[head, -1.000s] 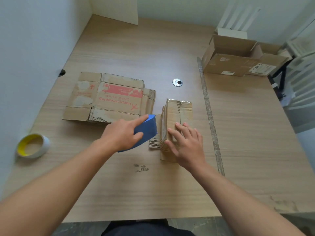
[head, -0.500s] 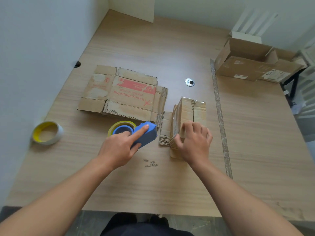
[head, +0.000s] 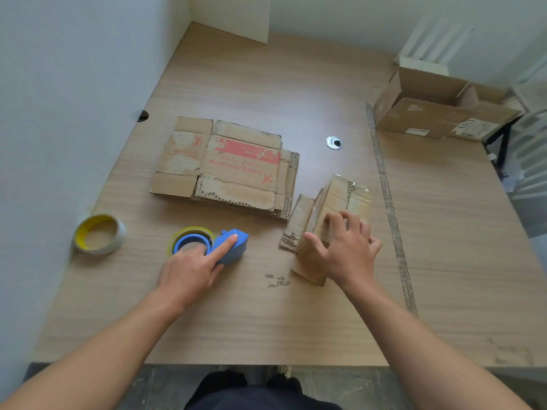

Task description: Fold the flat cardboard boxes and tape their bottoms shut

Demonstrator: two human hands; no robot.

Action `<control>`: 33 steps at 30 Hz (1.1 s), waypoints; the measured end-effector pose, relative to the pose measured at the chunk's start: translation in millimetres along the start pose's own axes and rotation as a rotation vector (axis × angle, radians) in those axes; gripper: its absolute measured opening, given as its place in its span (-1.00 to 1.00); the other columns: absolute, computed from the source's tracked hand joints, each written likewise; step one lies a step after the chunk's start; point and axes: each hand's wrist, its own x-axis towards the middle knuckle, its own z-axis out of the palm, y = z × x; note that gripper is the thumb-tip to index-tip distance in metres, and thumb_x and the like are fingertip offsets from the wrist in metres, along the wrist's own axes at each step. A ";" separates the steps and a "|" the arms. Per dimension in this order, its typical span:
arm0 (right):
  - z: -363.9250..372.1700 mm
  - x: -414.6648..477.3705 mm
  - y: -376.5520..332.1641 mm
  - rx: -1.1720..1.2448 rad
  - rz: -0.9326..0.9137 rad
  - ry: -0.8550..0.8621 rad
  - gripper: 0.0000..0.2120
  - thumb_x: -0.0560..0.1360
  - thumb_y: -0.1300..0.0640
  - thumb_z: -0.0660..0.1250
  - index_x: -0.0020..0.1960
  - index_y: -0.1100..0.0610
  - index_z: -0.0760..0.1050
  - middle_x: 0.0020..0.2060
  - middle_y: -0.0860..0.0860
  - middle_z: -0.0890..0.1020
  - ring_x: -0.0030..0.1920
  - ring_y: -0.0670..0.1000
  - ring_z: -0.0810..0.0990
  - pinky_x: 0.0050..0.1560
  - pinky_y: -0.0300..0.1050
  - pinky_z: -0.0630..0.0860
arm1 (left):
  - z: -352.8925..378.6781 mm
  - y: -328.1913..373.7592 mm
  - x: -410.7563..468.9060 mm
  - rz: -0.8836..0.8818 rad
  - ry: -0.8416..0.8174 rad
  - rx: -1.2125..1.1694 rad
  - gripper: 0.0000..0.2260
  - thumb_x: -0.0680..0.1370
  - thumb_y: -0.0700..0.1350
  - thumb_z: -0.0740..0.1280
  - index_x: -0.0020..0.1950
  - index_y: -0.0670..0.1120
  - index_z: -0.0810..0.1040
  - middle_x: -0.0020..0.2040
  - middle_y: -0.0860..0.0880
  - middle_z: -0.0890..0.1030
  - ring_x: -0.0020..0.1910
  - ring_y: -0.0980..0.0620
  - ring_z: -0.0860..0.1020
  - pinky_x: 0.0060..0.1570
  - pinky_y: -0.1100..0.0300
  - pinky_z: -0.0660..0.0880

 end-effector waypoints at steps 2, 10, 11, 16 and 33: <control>1.3 -9.1 -3.3 0.001 -0.019 -0.021 -0.46 0.45 -0.41 0.24 0.33 -0.18 0.36 0.32 -0.10 0.31 0.37 0.04 0.20 0.21 0.13 0.22 | 2.7 -7.3 -4.4 -0.001 -0.032 0.001 -0.20 0.33 -0.04 0.60 0.46 0.21 0.26 -0.39 -0.07 0.36 -0.52 -0.10 0.37 -0.58 0.20 0.23; 6.8 -31.4 13.4 0.207 -0.096 -0.020 -0.42 0.48 -0.05 0.45 0.46 -0.03 0.39 0.36 0.00 0.35 0.33 0.12 0.20 0.41 0.11 0.31 | 3.9 -21.5 -12.8 0.020 -0.091 0.028 -0.16 0.32 -0.06 0.60 0.49 0.18 0.25 -0.39 -0.04 0.34 -0.52 -0.08 0.37 -0.56 0.20 0.20; 6.2 -34.0 14.2 0.215 -0.097 -0.026 -0.42 0.49 -0.06 0.45 0.47 -0.03 0.39 0.36 -0.01 0.35 0.34 0.11 0.19 0.41 0.08 0.31 | 3.8 -23.2 -14.5 0.028 -0.101 0.028 -0.15 0.31 -0.07 0.61 0.50 0.19 0.25 -0.39 -0.03 0.32 -0.53 -0.06 0.33 -0.56 0.23 0.18; -2.0 -41.8 11.0 0.295 -0.101 -0.060 -0.43 0.51 -0.13 0.41 0.48 -0.06 0.38 0.47 -0.05 0.28 0.36 0.06 0.20 0.38 -0.06 0.28 | 3.3 -30.0 -20.1 0.015 -0.141 0.054 -0.12 0.33 -0.06 0.59 0.53 0.23 0.21 -0.39 0.03 0.27 -0.53 0.01 0.24 -0.57 0.31 0.13; -41.5 54.8 67.4 0.485 0.068 -0.268 -0.50 0.61 0.00 0.30 0.51 0.07 0.33 0.40 0.08 0.47 0.41 0.08 0.40 0.37 -0.11 0.27 | -45.3 141.5 8.9 -0.171 -0.109 -0.576 -0.39 0.58 0.16 0.30 0.56 -0.04 0.26 0.48 0.06 0.37 0.46 0.11 0.31 0.38 0.30 0.20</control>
